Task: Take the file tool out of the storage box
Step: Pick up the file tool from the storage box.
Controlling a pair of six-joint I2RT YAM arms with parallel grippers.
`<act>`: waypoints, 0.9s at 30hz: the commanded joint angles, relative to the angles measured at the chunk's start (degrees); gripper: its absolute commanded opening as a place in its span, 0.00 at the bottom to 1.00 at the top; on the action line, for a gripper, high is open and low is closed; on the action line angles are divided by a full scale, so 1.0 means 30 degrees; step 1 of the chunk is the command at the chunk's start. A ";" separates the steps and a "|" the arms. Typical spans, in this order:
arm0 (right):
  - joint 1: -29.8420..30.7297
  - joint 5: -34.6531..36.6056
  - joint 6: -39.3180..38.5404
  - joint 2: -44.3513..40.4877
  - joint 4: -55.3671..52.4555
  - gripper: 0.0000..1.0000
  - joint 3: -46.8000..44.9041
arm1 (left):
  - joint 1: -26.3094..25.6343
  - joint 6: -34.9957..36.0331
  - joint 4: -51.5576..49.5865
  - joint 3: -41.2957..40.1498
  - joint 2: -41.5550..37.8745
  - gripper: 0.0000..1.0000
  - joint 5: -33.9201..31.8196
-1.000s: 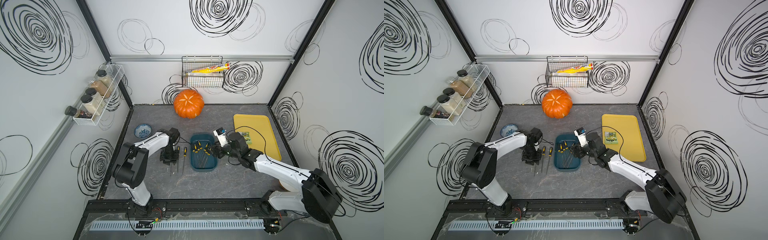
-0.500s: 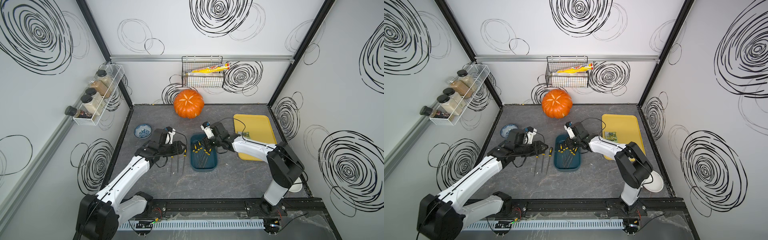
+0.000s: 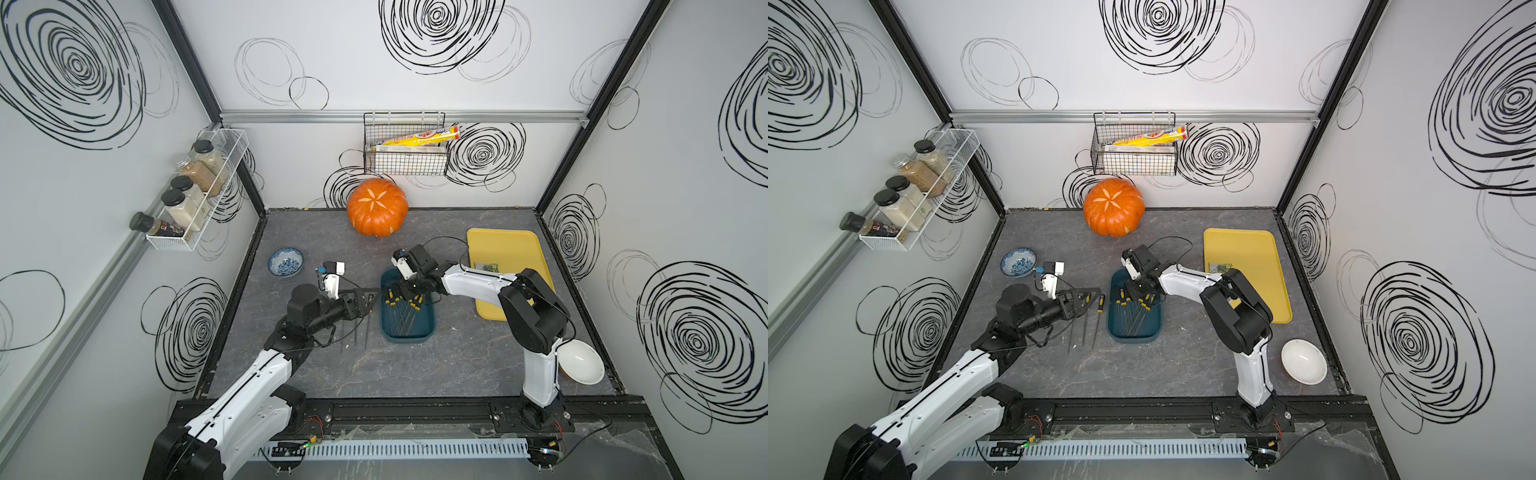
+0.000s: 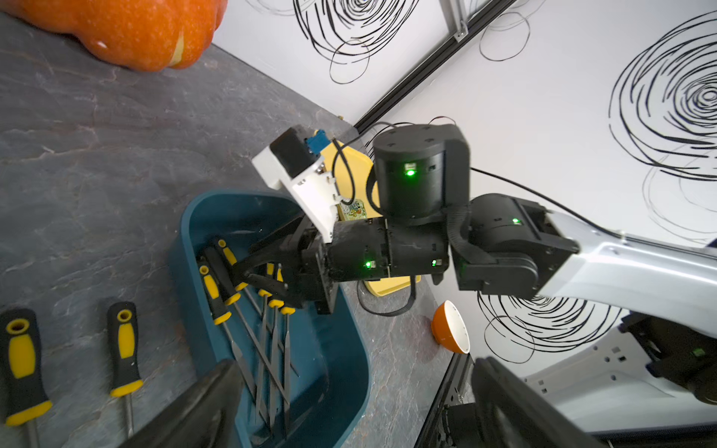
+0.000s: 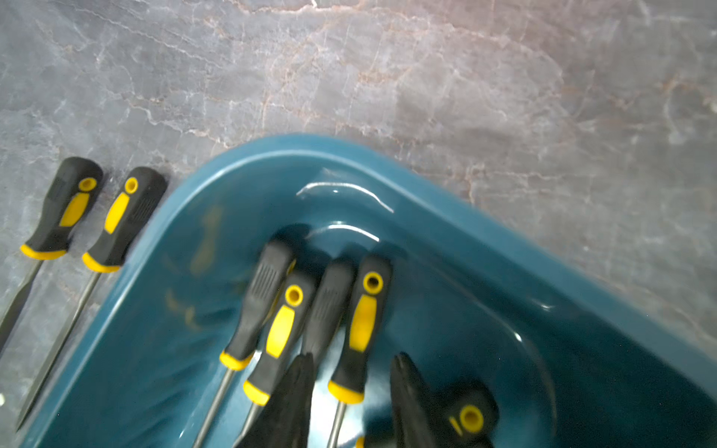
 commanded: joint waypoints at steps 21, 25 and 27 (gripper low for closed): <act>0.1407 0.3556 0.1605 0.4231 -0.5300 0.32 0.2457 | 0.0154 0.0678 0.1163 -0.0151 0.0451 0.99 0.0288; 0.1616 0.4448 0.1863 0.4901 -0.6066 0.33 0.3216 | 0.0154 0.0710 0.1078 -0.0150 0.0371 0.99 0.0341; 0.1616 0.4384 0.1871 0.5074 -0.6066 0.35 0.3298 | 0.0154 0.0747 0.0984 -0.0126 0.0290 0.99 0.0332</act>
